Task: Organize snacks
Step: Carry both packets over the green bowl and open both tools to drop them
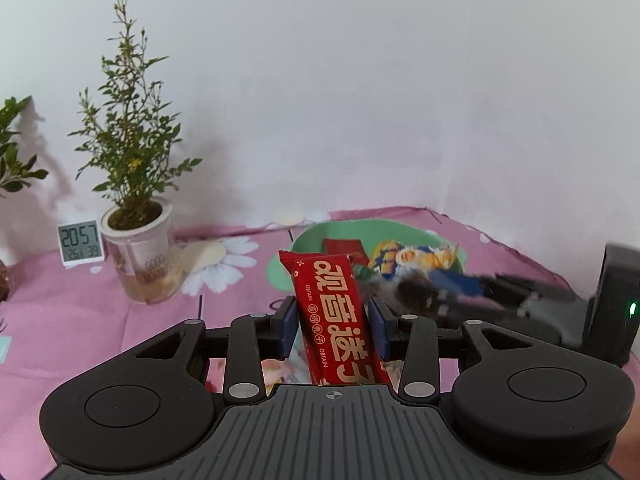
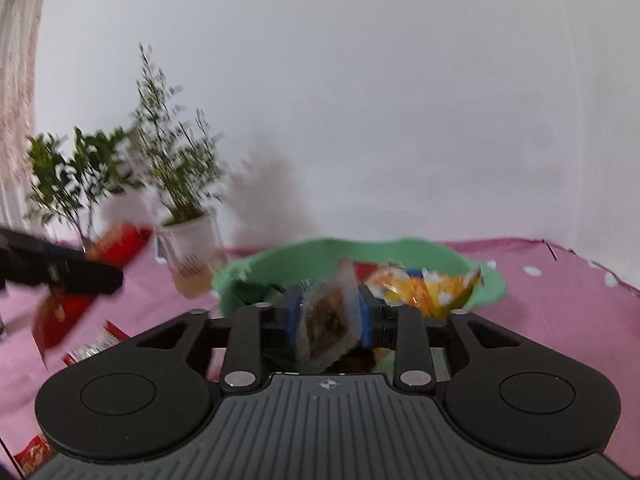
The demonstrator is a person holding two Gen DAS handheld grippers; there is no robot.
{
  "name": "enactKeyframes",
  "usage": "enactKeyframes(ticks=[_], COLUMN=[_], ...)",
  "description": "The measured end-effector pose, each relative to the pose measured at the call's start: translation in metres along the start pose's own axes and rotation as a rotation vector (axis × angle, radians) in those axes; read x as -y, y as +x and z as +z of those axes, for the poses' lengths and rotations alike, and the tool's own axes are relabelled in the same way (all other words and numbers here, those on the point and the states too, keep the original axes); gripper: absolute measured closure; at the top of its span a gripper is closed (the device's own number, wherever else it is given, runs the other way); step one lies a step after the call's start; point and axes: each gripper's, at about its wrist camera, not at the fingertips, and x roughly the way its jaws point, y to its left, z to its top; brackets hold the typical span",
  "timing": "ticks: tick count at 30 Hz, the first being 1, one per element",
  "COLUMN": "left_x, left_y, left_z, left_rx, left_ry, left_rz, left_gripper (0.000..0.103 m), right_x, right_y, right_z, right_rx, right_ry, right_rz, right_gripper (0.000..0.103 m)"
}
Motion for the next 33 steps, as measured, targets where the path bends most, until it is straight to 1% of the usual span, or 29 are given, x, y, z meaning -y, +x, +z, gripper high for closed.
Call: enactKeyframes(ticks=[1, 3, 4, 5, 7, 10, 14, 18, 22, 24, 26, 30, 33], left_x=[0.001, 0.002, 0.003, 0.004, 0.005, 0.007, 0.012, 0.018, 0.02, 0.017, 0.013, 0.007, 0.002], left_y=[0.002, 0.007, 0.009, 0.013, 0.022, 0.042, 0.077, 0.109, 0.127, 0.124, 0.113, 0.075, 0.04], left_z=[0.003, 0.011, 0.014, 0.019, 0.027, 0.04, 0.052, 0.054, 0.053, 0.051, 0.048, 0.035, 0.015], left_rx=[0.003, 0.01, 0.014, 0.019, 0.027, 0.026, 0.002, -0.021, -0.052, -0.059, -0.051, -0.016, -0.019], left_ry=[0.003, 0.012, 0.016, 0.02, 0.025, 0.034, 0.038, 0.045, 0.042, 0.026, 0.018, 0.055, 0.092], left_rz=[-0.001, -0.001, -0.001, -0.001, -0.008, -0.009, 0.003, 0.025, 0.04, 0.033, 0.017, -0.011, -0.068], left_gripper=[0.0, 0.0, 0.0, 0.0, 0.0, 0.0, 0.0, 0.001, 0.0, 0.0, 0.0, 0.0, 0.0], right_x=[0.003, 0.007, 0.008, 0.009, 0.011, 0.016, 0.018, 0.016, 0.012, 0.011, 0.01, 0.006, 0.001], right_y=[-0.003, -0.012, -0.017, -0.022, -0.033, -0.045, -0.06, -0.067, -0.07, -0.07, -0.068, -0.061, -0.051], right_z=[-0.002, -0.004, -0.005, -0.006, -0.009, -0.014, -0.024, -0.032, -0.041, -0.045, -0.05, -0.056, -0.058], right_rx=[0.009, 0.025, 0.033, 0.043, 0.064, 0.075, 0.069, 0.049, 0.015, -0.004, -0.027, -0.092, -0.135], right_ry=[0.013, 0.031, 0.034, 0.036, 0.041, 0.085, 0.116, 0.134, 0.142, 0.138, 0.135, 0.132, 0.128], right_rz=[0.0, 0.003, 0.004, 0.001, -0.009, -0.003, 0.014, 0.034, 0.048, 0.052, 0.051, 0.033, 0.019], right_gripper=[0.041, 0.039, 0.037, 0.033, 0.03, 0.029, 0.027, 0.027, 0.027, 0.027, 0.027, 0.027, 0.027])
